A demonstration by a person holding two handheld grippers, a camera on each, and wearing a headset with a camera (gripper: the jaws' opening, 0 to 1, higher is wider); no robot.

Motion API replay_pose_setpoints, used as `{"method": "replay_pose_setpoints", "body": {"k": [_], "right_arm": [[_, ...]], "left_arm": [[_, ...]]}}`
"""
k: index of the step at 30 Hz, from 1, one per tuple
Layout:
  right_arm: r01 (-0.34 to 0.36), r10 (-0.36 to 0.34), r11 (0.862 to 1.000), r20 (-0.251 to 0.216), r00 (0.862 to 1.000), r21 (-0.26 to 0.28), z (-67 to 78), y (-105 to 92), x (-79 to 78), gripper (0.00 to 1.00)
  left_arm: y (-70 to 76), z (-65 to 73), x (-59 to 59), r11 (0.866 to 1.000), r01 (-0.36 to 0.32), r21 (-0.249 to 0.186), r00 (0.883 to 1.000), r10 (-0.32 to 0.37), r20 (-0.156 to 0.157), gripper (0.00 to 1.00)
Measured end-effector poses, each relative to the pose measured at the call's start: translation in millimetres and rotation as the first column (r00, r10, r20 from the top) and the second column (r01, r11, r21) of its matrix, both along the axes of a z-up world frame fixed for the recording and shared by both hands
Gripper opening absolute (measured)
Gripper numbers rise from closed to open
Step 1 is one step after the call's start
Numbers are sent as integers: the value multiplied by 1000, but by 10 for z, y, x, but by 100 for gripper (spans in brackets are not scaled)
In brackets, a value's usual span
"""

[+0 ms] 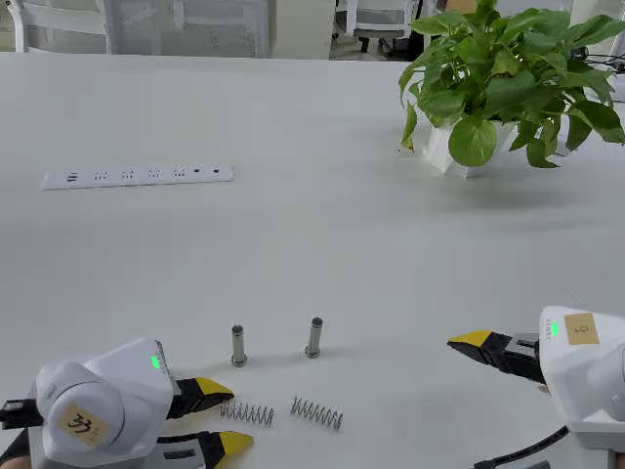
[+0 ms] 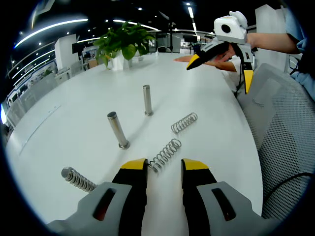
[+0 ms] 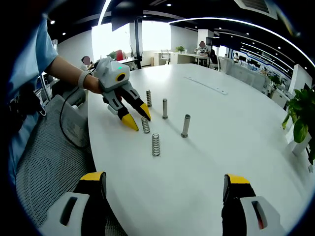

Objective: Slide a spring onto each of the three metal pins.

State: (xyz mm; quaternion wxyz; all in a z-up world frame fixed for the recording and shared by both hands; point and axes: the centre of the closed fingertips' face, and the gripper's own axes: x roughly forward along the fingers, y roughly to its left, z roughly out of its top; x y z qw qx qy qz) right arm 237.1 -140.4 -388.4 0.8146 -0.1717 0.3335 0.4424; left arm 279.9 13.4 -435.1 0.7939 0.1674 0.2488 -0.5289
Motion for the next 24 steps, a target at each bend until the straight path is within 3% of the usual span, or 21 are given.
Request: {"method": "replay_pose_setpoints", "body": {"k": [7, 13, 16, 24], "right_arm": [[-10, 10, 1000, -1, 1000, 3, -13, 67, -18, 98], [-14, 14, 1000, -6, 1000, 1, -25, 85, -50, 98], [-17, 17, 1000, -9, 1000, 1, -27, 94, -72, 98], [-21, 21, 1000, -7, 1000, -4, -43, 96, -100, 97]], "left_arm": [[17, -4, -109, 1000, 23, 14, 1000, -24, 7, 12], [-3, -1, -141, 997, 57, 55, 998, -59, 39, 10], [-15, 0, -164, 989, 102, 108, 992, -109, 62, 9], [-72, -25, -180, 960, 163, 229, 984, -175, 35, 8]]}}
